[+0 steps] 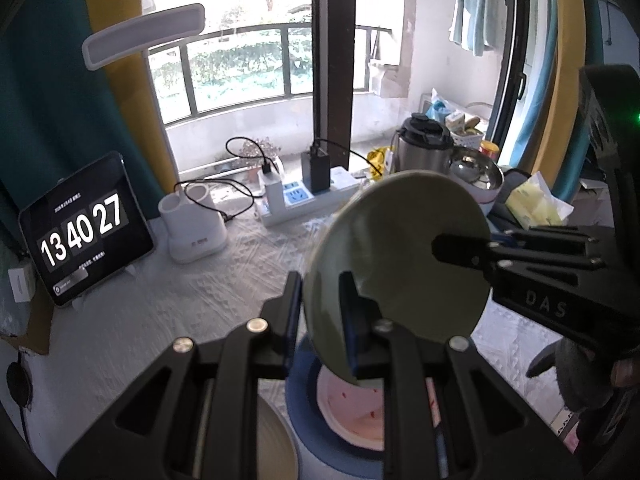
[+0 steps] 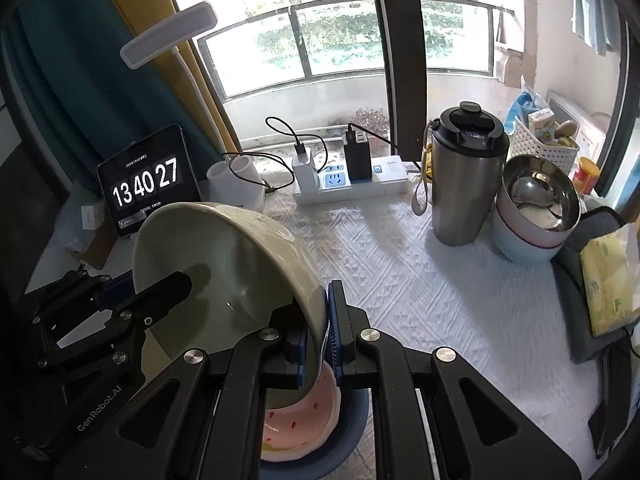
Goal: Organize plates and bowls
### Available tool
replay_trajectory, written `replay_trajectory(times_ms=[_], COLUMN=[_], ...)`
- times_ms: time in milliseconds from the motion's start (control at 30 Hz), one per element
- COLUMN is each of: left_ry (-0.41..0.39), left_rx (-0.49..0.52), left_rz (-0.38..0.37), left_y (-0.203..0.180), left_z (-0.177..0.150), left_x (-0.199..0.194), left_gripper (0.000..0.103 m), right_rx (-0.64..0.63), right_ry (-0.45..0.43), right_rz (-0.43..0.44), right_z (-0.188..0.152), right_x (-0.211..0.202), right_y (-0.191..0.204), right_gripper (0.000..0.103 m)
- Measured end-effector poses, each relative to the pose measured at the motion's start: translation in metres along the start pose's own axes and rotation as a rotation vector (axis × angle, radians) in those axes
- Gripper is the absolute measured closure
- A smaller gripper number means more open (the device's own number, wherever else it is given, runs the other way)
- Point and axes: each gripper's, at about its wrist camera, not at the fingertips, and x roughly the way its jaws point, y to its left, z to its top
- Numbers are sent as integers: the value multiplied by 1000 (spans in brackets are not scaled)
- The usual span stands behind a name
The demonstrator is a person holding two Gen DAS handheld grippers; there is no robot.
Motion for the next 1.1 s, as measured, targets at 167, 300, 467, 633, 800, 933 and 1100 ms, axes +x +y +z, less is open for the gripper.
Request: replay_trajectory(times_ms=[167, 300, 467, 633, 800, 933, 1100], left_ry=[11, 21, 37, 60, 84, 104, 125], left_rx=[-1, -4, -9, -14, -17, -17, -19], left_rz=[-1, 1, -1, -4, -4, -5, -6], left_y=[-4, -7, -11, -13, -14, -15, -16], left_z=[-8, -16, -26, -37, -48, -56, -63], left_x=[-3, -5, -5, -1, 4, 8, 14], left_gripper=[84, 84, 84, 84, 84, 84, 84], right_rx=[8, 10, 15, 22, 32, 38, 48], right_ry=[11, 23, 38, 60, 84, 103, 120], right_rz=[0, 1, 1, 4, 9, 8, 10], right_z=[-10, -19, -29, -41, -52, -59, -66], right_x=[-1, 0, 2, 6, 13, 19, 25], right_y=[-1, -1, -2, -4, -5, -5, -6], right_gripper=[92, 92, 92, 92, 92, 92, 92])
